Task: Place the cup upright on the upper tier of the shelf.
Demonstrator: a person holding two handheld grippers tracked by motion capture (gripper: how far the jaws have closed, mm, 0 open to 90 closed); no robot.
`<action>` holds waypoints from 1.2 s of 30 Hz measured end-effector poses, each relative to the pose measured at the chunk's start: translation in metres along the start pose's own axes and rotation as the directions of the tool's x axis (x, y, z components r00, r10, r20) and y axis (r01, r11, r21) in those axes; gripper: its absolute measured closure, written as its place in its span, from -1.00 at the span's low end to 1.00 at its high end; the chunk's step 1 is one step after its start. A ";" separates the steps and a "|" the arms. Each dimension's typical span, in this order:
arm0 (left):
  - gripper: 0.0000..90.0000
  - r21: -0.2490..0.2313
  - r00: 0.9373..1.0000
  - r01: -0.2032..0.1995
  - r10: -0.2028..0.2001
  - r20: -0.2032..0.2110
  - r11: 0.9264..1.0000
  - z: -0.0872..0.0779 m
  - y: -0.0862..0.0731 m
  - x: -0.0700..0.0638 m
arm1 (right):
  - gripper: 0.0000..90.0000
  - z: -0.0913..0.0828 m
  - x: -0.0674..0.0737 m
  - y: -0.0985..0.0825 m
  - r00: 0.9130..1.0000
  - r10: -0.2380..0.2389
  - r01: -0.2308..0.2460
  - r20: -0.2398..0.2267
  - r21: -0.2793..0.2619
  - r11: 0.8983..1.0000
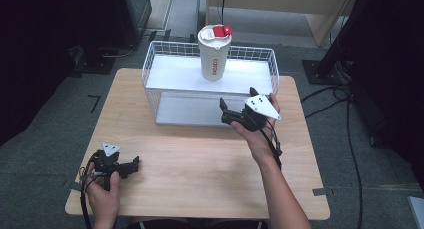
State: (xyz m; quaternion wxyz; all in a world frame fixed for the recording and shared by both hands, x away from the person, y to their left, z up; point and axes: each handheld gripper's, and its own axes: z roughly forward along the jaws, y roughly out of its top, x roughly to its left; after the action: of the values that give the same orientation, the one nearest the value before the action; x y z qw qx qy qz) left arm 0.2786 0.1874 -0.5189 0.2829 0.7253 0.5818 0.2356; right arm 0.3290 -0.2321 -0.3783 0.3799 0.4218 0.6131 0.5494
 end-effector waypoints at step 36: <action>-1.00 0.000 1.000 0.001 -0.001 0.001 1.000 0.000 0.000 0.000 | -1.00 -0.107 -0.056 -0.118 0.979 0.000 -0.036 0.203 0.174 0.984</action>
State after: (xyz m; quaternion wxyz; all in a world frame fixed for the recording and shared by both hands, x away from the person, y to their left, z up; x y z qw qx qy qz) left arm 0.2786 0.1873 -0.5189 0.2832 0.7252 0.5819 0.2352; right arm 0.2379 -0.3266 -0.4836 0.3964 0.5132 0.6139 0.4502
